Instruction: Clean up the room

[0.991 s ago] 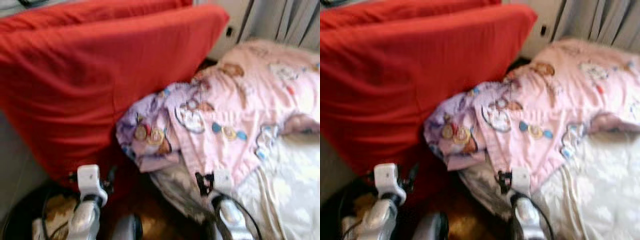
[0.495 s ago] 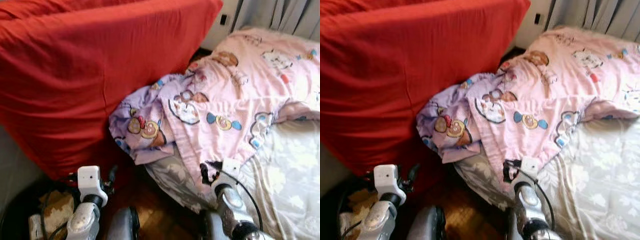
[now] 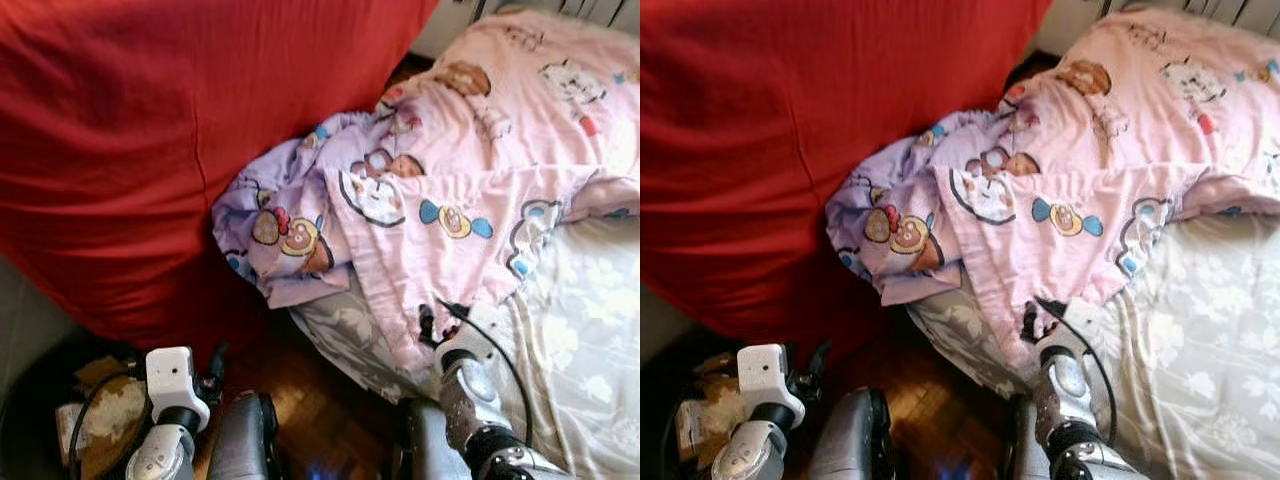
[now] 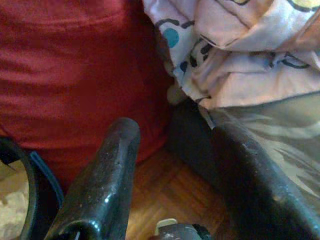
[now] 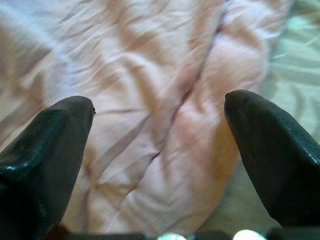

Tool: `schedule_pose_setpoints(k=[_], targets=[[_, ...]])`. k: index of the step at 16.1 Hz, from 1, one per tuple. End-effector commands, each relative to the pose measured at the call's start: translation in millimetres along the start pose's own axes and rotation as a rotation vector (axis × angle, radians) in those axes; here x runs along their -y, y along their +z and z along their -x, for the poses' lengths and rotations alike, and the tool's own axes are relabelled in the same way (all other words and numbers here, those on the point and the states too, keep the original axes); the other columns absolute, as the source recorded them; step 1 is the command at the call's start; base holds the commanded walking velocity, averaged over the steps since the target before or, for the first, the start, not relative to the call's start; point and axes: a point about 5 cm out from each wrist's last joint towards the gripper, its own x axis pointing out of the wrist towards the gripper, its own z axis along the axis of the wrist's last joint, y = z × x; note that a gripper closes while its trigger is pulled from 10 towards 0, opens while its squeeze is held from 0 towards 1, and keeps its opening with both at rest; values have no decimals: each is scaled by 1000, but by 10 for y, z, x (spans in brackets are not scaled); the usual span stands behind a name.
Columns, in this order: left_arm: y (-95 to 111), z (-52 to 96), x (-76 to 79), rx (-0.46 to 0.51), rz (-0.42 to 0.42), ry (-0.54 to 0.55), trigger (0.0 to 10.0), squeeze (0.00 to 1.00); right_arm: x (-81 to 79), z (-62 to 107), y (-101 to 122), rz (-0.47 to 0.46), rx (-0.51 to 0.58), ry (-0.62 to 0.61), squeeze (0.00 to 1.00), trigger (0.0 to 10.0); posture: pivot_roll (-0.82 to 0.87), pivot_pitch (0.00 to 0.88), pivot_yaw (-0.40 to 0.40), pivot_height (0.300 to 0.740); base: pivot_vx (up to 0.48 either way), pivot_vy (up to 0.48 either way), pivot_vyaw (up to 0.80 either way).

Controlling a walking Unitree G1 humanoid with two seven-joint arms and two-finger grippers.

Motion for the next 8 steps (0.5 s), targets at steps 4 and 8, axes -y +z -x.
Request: schedule_pose_setpoints(k=[4,8], targets=[[-31,55,39,-30,-13,4,10000,0,130,77,-88,-19,16,-41,0,10000,103,250,-13,594,0,0,0],[-47,92,31,-47,-11,17,10000,0,174,169,-317,-82,-74,-37,0,10000,102,272,-12,594,0,0,0]])
